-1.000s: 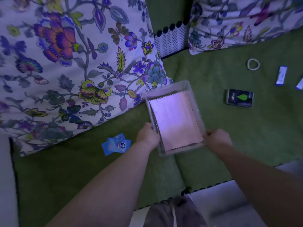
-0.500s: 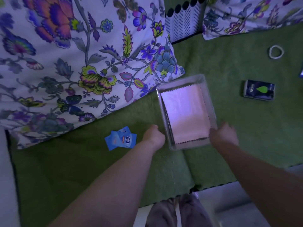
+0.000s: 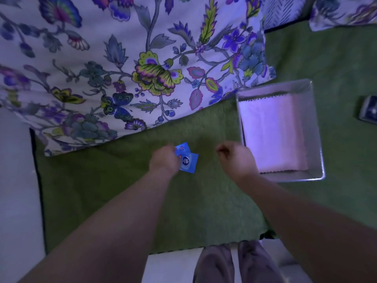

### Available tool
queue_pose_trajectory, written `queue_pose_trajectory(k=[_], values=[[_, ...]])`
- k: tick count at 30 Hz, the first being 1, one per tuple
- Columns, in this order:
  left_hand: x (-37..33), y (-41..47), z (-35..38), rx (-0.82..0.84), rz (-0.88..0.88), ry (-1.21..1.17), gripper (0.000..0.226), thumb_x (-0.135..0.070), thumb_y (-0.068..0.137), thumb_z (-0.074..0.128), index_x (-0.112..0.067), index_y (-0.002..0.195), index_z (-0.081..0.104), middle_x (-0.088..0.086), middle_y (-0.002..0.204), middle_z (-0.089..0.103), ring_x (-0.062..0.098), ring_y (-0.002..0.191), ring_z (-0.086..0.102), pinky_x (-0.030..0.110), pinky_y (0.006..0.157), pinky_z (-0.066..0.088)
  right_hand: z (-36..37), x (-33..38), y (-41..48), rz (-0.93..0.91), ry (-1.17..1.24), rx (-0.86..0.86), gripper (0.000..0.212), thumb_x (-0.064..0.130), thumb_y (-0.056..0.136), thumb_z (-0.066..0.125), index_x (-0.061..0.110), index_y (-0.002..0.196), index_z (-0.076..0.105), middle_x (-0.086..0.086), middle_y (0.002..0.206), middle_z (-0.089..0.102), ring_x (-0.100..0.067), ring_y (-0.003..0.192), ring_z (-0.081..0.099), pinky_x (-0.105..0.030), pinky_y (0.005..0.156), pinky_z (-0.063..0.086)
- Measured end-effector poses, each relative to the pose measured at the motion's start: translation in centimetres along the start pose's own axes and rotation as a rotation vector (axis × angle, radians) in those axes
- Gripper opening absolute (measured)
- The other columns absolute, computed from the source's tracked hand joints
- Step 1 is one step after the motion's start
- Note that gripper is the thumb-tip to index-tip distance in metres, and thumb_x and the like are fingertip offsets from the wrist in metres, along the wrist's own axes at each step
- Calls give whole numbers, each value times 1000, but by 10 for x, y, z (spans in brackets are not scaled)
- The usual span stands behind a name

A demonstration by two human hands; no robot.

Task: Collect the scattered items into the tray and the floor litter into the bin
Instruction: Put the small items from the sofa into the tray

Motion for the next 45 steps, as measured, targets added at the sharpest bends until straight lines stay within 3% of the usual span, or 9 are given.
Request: queue_pose_trajectory(k=[10,14,21,25,28,30,34,37,45], values=[[11,43,20,-124,109,219,51,-31,81,69,-17,126,52,8,128,52,29,121,43,39,91,45,49,-7,26,-14,-45,36,27,8,85,54,18,104,71,-7,94,72,-28,89,65,-28,72,46],[12,46,24,-140,62,305,54,-36,77,74,-17,122,52,7,125,53,28,121,43,38,88,44,54,-10,28,-9,-44,42,28,8,85,53,18,104,71,-7,94,72,-29,90,65,-30,73,46],[10,40,22,-119,-6,369,36,-25,81,70,-18,114,57,7,120,58,28,119,46,39,89,40,48,-13,20,-1,-33,40,26,8,85,54,19,103,71,-7,94,72,-28,89,65,-26,67,39],[11,24,23,9,-43,246,22,-23,83,66,-18,103,57,7,110,65,28,109,59,37,86,38,30,-14,14,-5,-32,23,26,7,87,53,16,103,71,-8,97,72,-30,92,65,-29,72,44],[7,6,20,40,-45,113,23,-25,82,67,-15,101,59,8,107,67,29,105,62,36,84,47,12,-16,10,28,-48,31,27,9,88,52,18,105,71,-6,103,72,-28,98,65,-29,79,46],[3,-6,19,70,-61,5,24,-28,80,69,-13,97,63,9,100,69,29,98,65,32,76,48,-1,-17,5,49,-42,26,28,9,88,52,19,105,71,-5,105,72,-27,100,64,-29,81,47],[-15,-32,17,125,-66,-206,22,-30,80,71,-12,70,60,7,75,61,23,72,57,25,56,36,-27,-17,-7,56,-7,15,30,8,86,49,20,103,71,-2,105,72,-24,99,65,-29,83,49],[-33,-50,17,99,-76,-355,32,-27,80,72,-16,59,50,6,75,60,21,70,53,26,60,36,-43,-23,-23,60,-22,22,29,9,86,51,20,103,72,-2,106,72,-24,100,65,-29,84,49],[-101,-80,20,23,-58,-534,34,-24,84,68,-15,59,47,5,73,58,21,68,50,25,62,36,-103,-96,-54,270,-134,-51,36,4,87,48,23,111,68,-4,116,67,-27,108,60,-36,91,50]])
Point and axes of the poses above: each hand's wrist, its own y-axis towards the middle knuckle, its own z-axis out of the palm, x = y × z, the point moved 7 cm from there along y, towards the middle knuckle
